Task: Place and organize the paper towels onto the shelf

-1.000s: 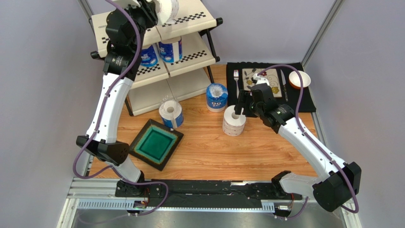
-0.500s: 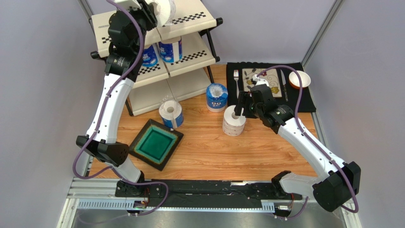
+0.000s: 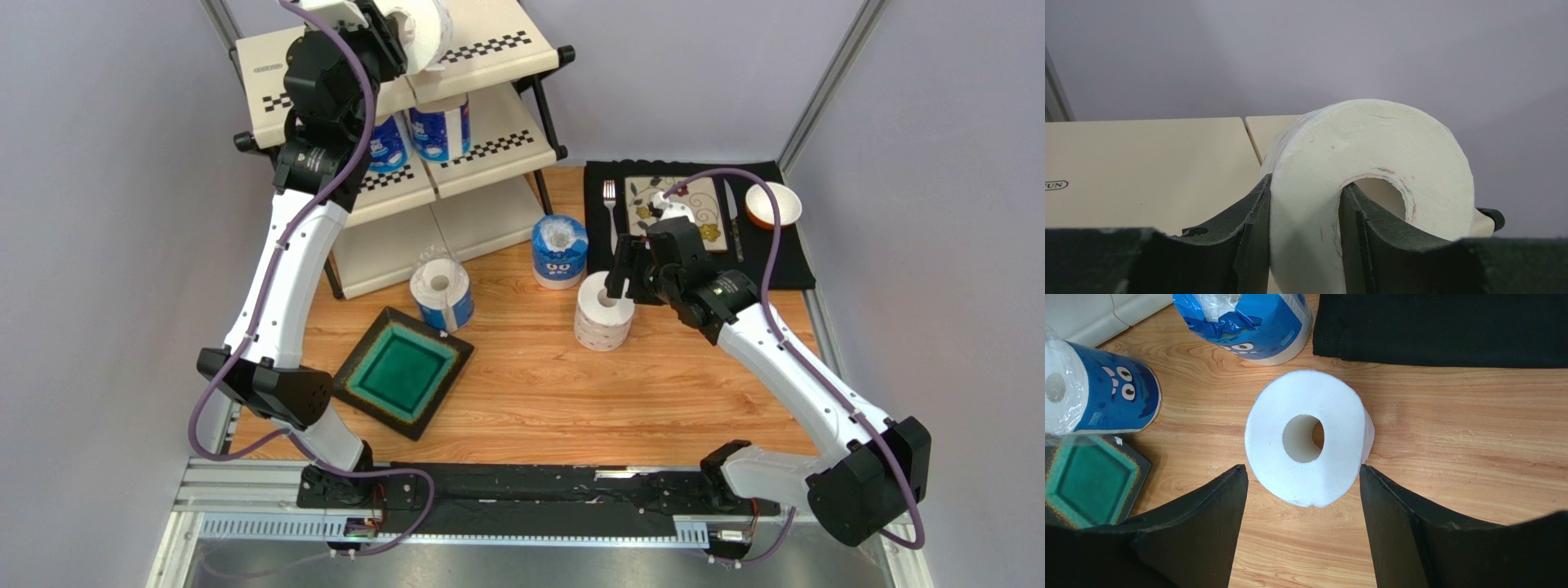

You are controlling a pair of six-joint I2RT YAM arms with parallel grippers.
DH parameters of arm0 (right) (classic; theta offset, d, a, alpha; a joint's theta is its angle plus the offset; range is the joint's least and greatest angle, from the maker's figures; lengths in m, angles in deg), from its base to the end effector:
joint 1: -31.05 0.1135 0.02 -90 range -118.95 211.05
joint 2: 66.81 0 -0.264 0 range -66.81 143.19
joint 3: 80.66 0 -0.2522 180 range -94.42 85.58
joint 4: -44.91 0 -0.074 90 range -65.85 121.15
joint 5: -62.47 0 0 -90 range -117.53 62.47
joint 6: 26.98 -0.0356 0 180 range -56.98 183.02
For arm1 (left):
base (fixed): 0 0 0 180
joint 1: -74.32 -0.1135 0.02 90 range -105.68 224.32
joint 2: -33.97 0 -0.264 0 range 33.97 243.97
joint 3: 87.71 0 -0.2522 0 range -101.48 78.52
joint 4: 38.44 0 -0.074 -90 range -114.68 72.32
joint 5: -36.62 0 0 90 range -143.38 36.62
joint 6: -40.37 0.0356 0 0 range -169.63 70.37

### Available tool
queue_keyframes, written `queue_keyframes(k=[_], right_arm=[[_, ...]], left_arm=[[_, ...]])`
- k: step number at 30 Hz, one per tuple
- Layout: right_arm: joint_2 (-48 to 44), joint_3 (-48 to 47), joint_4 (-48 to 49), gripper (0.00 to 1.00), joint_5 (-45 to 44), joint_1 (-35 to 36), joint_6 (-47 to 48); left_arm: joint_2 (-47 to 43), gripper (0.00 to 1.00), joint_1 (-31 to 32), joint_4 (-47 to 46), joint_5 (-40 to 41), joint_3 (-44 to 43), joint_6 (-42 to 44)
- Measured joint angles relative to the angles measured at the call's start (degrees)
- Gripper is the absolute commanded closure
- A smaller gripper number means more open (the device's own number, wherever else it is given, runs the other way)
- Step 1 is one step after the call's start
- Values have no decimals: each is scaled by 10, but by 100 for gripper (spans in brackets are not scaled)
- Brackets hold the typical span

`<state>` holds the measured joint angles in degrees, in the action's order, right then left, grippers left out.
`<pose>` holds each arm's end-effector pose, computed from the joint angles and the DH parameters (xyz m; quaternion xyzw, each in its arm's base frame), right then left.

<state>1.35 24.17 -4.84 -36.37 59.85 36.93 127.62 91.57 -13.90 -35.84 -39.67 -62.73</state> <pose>0.2237 0.1167 0.3152 0.0093 0.9139 0.1215 0.3872 0.3275 -0.0904 0.5590 -0.0978 0.6140 -0.1127 0.7751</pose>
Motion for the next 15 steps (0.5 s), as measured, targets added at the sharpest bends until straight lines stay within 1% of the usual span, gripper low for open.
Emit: queue_keyframes(k=[4,7,8,10,11,15], right_arm=[[0,0,0,29,0,0,0],[0,0,0,30,0,0,0],[0,0,0,30,0,0,0],[0,0,0,29,1,0,0],[1,0,0,30,3,0,0],[5,0,1,30,6,0,0]], left_arm=[[-2,53,0,-5,2,12,2],[-5,44,0,-17,4,24,2],[-6,40,0,-18,4,25,2],[-7,36,-1,-21,4,27,2],[-8,32,-1,-23,4,27,1],[-11,28,-4,-30,3,27,-1]])
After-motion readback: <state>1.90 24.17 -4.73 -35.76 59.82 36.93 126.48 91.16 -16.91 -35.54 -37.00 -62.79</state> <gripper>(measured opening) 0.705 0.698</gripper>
